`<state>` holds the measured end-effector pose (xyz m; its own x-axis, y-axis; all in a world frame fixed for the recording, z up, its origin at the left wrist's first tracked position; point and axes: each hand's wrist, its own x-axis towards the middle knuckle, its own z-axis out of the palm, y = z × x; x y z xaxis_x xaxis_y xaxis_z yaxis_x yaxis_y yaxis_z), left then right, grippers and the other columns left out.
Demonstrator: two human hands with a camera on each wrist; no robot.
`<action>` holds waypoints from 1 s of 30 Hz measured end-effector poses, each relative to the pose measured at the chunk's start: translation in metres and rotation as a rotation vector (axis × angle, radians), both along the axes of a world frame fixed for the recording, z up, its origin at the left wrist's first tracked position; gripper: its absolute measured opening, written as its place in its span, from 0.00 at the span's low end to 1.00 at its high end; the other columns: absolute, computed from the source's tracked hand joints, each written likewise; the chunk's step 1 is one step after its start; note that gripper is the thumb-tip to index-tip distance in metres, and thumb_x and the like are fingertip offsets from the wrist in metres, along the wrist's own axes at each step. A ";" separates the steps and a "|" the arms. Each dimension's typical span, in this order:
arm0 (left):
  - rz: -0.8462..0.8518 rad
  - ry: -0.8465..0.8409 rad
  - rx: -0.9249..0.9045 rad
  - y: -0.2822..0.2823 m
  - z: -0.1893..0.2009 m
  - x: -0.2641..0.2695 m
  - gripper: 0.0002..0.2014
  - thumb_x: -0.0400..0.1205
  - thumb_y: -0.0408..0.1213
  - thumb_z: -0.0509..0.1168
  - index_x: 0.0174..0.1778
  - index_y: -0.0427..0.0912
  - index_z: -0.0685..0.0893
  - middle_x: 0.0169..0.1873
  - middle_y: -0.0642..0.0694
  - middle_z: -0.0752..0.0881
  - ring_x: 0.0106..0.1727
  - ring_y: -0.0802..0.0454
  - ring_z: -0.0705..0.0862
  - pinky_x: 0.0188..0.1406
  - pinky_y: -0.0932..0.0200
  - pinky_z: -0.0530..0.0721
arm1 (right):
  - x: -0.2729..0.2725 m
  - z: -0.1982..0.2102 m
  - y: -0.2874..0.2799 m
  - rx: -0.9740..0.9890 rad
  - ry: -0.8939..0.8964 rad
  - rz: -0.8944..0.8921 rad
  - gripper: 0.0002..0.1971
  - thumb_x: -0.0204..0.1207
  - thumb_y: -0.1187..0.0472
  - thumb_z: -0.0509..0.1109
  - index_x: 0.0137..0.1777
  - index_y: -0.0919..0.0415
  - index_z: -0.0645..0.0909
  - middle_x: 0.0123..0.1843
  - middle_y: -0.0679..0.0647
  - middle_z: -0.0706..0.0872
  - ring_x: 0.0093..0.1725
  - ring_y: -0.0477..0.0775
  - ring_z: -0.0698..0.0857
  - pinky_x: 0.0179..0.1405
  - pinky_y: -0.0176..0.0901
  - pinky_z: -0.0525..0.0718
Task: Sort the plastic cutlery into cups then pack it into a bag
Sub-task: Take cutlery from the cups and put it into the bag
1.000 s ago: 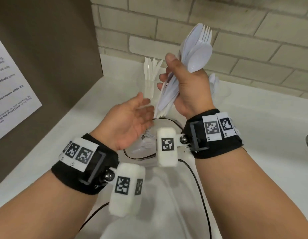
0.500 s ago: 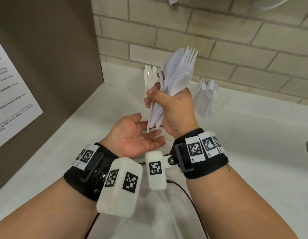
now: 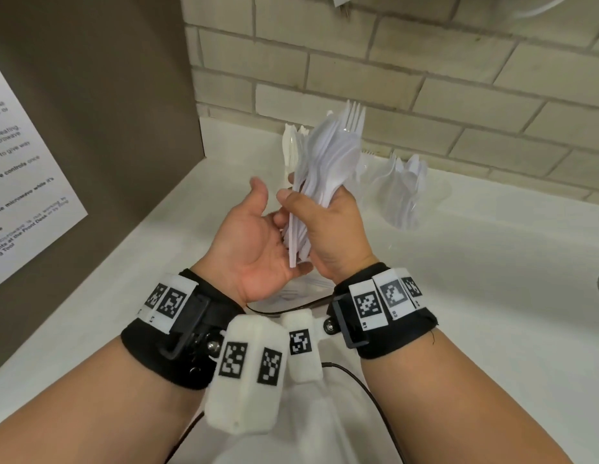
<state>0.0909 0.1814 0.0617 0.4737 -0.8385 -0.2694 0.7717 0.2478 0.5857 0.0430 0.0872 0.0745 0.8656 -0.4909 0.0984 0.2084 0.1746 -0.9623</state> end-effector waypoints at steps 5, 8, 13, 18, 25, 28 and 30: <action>0.052 -0.728 0.204 0.005 0.008 0.003 0.34 0.62 0.55 0.79 0.62 0.44 0.82 0.50 0.40 0.86 0.49 0.44 0.81 0.43 0.50 0.79 | -0.005 0.000 -0.001 -0.231 0.128 0.108 0.09 0.79 0.74 0.62 0.41 0.64 0.80 0.27 0.53 0.83 0.25 0.49 0.82 0.24 0.41 0.81; 0.188 -0.747 0.362 -0.002 0.010 0.001 0.28 0.58 0.46 0.83 0.51 0.38 0.86 0.39 0.40 0.87 0.37 0.43 0.84 0.23 0.58 0.72 | -0.003 -0.009 0.010 -0.569 0.259 0.130 0.04 0.77 0.70 0.62 0.47 0.66 0.78 0.28 0.56 0.81 0.23 0.54 0.81 0.21 0.41 0.80; 0.282 -0.645 0.446 -0.008 0.008 0.002 0.13 0.68 0.44 0.74 0.46 0.43 0.91 0.46 0.37 0.91 0.35 0.47 0.84 0.24 0.62 0.71 | -0.004 -0.013 0.007 -0.601 0.318 0.100 0.13 0.70 0.72 0.69 0.51 0.59 0.76 0.33 0.54 0.85 0.31 0.51 0.86 0.29 0.32 0.85; 0.176 -0.587 0.190 -0.001 0.011 0.009 0.08 0.78 0.36 0.67 0.39 0.43 0.92 0.50 0.40 0.90 0.56 0.44 0.88 0.54 0.47 0.87 | -0.005 -0.011 -0.001 -0.497 0.328 0.331 0.06 0.63 0.74 0.70 0.40 0.68 0.80 0.32 0.65 0.83 0.30 0.61 0.86 0.35 0.53 0.88; 0.261 -0.633 0.377 -0.017 0.008 0.002 0.24 0.69 0.50 0.76 0.54 0.36 0.87 0.47 0.43 0.92 0.52 0.51 0.90 0.59 0.51 0.84 | 0.010 -0.019 -0.001 -1.121 0.519 -0.081 0.17 0.79 0.60 0.62 0.67 0.62 0.75 0.51 0.57 0.86 0.49 0.56 0.86 0.39 0.39 0.74; 0.284 -0.497 0.332 -0.017 0.006 0.010 0.14 0.80 0.41 0.69 0.56 0.35 0.86 0.50 0.46 0.92 0.53 0.52 0.89 0.58 0.54 0.84 | 0.005 -0.023 0.002 -1.086 0.485 -0.017 0.33 0.77 0.59 0.66 0.79 0.66 0.59 0.58 0.62 0.84 0.56 0.60 0.85 0.45 0.42 0.80; 0.224 -0.439 0.249 -0.012 0.002 0.018 0.08 0.82 0.37 0.65 0.52 0.37 0.85 0.54 0.43 0.91 0.57 0.48 0.88 0.60 0.50 0.84 | 0.002 -0.017 -0.002 -1.010 0.451 0.074 0.28 0.73 0.56 0.71 0.72 0.58 0.69 0.56 0.57 0.84 0.53 0.55 0.86 0.45 0.39 0.82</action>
<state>0.1086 0.1696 0.0641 0.7456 -0.6404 -0.1842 0.3864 0.1903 0.9025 0.0446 0.0851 0.0571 0.9467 -0.3084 0.0926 -0.1757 -0.7358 -0.6540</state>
